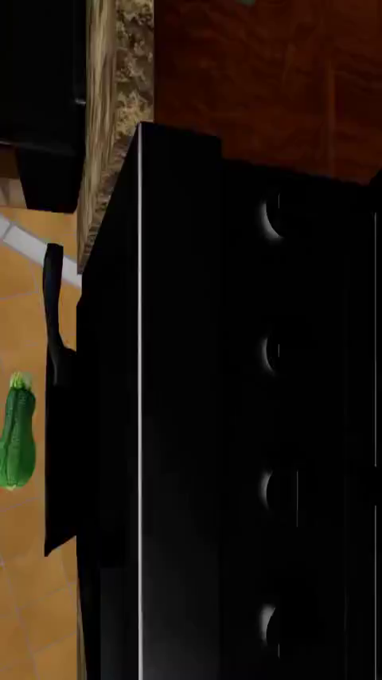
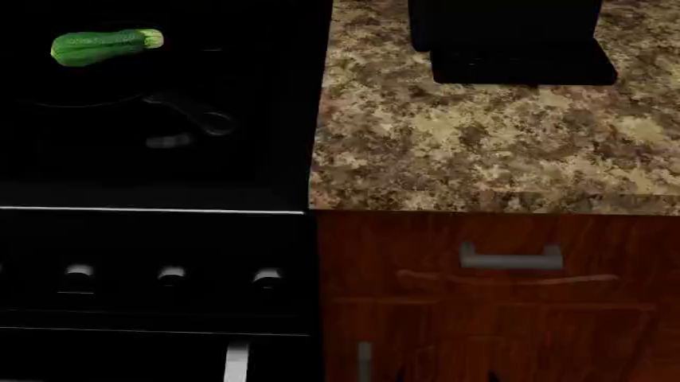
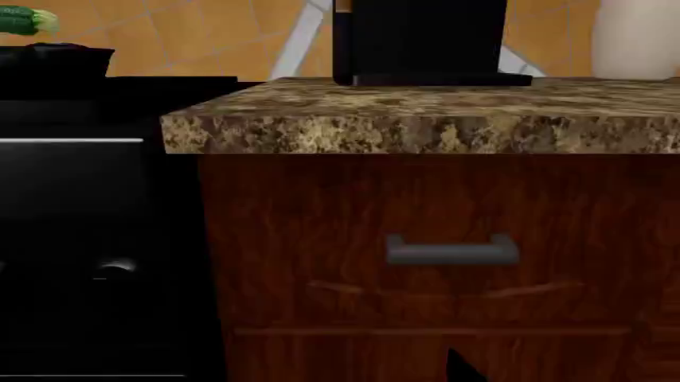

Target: Pick up the pan and dump the vegetables in it onto the plate. Then return the pan to the stove.

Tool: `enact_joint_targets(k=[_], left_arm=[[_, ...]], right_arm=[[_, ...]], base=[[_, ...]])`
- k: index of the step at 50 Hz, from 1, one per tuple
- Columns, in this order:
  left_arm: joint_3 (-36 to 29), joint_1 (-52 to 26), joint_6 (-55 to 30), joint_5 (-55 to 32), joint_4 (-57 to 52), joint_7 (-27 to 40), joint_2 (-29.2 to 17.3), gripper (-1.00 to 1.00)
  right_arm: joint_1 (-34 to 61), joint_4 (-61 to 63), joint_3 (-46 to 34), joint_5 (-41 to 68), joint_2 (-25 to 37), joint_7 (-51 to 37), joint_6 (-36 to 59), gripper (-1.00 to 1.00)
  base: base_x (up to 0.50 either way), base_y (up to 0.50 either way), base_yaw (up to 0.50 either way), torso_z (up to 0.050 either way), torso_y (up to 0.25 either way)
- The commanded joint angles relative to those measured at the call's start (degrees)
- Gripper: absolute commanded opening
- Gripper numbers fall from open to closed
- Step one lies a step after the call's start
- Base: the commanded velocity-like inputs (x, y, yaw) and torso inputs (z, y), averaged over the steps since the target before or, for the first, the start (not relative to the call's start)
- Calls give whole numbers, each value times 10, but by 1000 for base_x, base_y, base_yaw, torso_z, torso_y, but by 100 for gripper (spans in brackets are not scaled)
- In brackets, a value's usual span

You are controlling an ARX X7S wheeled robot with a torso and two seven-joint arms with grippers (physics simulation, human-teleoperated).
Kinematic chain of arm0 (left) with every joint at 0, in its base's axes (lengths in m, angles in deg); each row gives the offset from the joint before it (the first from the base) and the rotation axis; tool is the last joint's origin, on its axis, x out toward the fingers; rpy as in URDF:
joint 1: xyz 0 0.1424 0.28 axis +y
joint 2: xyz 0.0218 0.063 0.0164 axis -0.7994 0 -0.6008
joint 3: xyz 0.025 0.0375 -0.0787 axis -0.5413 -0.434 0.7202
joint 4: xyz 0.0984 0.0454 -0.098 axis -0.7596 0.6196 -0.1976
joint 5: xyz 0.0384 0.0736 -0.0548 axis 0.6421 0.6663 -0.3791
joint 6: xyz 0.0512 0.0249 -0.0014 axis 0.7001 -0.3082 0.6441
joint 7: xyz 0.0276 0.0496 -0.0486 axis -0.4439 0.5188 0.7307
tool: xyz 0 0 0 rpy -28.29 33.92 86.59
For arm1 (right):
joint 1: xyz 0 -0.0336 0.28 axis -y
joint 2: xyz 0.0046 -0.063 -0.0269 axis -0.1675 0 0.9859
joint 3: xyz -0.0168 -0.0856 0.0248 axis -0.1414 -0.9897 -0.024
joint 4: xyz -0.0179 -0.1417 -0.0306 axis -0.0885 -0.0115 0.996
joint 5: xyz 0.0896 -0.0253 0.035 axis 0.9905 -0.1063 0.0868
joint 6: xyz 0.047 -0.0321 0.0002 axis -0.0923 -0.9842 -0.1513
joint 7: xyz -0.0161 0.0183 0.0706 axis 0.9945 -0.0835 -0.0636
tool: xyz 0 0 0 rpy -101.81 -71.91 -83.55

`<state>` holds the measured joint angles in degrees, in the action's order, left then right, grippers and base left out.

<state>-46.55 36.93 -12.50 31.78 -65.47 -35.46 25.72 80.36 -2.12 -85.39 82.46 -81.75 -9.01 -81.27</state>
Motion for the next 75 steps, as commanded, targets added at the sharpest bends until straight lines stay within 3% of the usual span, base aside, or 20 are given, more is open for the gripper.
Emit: enact_joint_targets(k=[1, 21, 22, 30, 35, 37, 38, 42, 49, 52, 63, 67, 71, 75], left_arm=[[-6, 0, 0, -6, 0, 0, -6, 100], [-30, -11, -18, -23, 15, 58, -24, 100], [-5, -7, -30, -2, 1, 27, -4, 100], [-32, 25, -34, -3, -81, 41, -29, 100], [-22, 43, -133, -33, -224, 29, -54, 100], [-24, 38, -189, -31, -301, 28, -68, 100], [-28, 42, -175, -27, -298, 25, -73, 100], [-17, 1, -271, -50, -362, 14, -90, 100], [-2, -39, -373, -67, -450, 11, -117, 100], [5, -64, -427, -79, -486, 8, -127, 100], [9, -154, -575, -110, -572, 3, -151, 100], [12, -165, -586, -115, -579, 5, -151, 100], [20, -180, -604, -124, -590, 6, -154, 100], [27, -189, -615, -147, -599, 21, -168, 100]], right_arm=[[0, 0, -7, 5, 5, -7, 0, 100], [9, -13, -24, 39, 26, -26, 1, 100], [0, 4, -8, 5, 5, -8, 5, 100], [-17, 68, -49, -12, 26, -26, 38, 100], [-25, 216, -62, 22, 44, 4, 169, 100], [-11, 309, -71, 20, 62, 15, 265, 100], [1, 356, -69, 25, 70, 20, 317, 100], [71, 478, -46, 50, 93, 36, 494, 100], [170, 590, -25, 61, 119, 46, 677, 100], [207, 600, -24, 86, 140, 30, 714, 100], [448, 585, 94, 612, 256, -289, 899, 100], [550, 518, 64, 867, 307, -515, 893, 100], [596, 492, 23, 962, 334, -613, 869, 100], [619, 484, 5, 991, 347, -647, 851, 100]], base=[[0, 0, 0, 0, 0], [0, 0, 0, 0, 0], [0, 0, 0, 0, 0], [0, 0, 0, 31, 61], [0, 0, 0, 50, 87], [0, 0, 0, 50, 87], [0, 0, 0, 50, 86], [0, 0, 0, 50, 85], [0, 0, 0, 50, 87], [0, 0, 0, 50, 86], [0, 45, 0, 50, 86], [9, 500, 0, 50, 87], [17, 500, 0, 50, 87], [24, 500, 0, 50, 87]])
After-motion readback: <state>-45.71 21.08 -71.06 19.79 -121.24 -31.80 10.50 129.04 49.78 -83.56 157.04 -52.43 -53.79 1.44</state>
